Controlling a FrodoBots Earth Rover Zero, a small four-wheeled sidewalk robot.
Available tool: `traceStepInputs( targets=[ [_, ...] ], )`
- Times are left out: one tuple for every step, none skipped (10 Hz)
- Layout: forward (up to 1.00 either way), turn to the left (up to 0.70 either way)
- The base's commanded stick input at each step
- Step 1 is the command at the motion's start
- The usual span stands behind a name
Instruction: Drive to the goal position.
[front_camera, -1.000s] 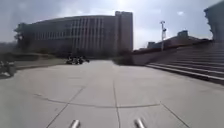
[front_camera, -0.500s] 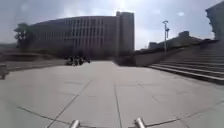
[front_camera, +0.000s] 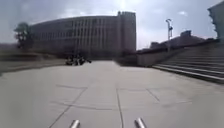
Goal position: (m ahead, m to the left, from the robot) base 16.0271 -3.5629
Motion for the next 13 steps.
traceStepInputs(
  targets=[
    [0.85, 0.00],
    [0.85, 0.00],
    [0.85, 0.00],
    [0.85, 0.00],
    [0.85, 0.00],
    [0.85, 0.00],
    [0.85, 0.00],
    [0.85, 0.00],
    [0.85, 0.00],
    [0.85, 0.00],
    [0.85, 0.00],
    [0.85, 0.00],
    [0.85, 0.00]
  ],
)
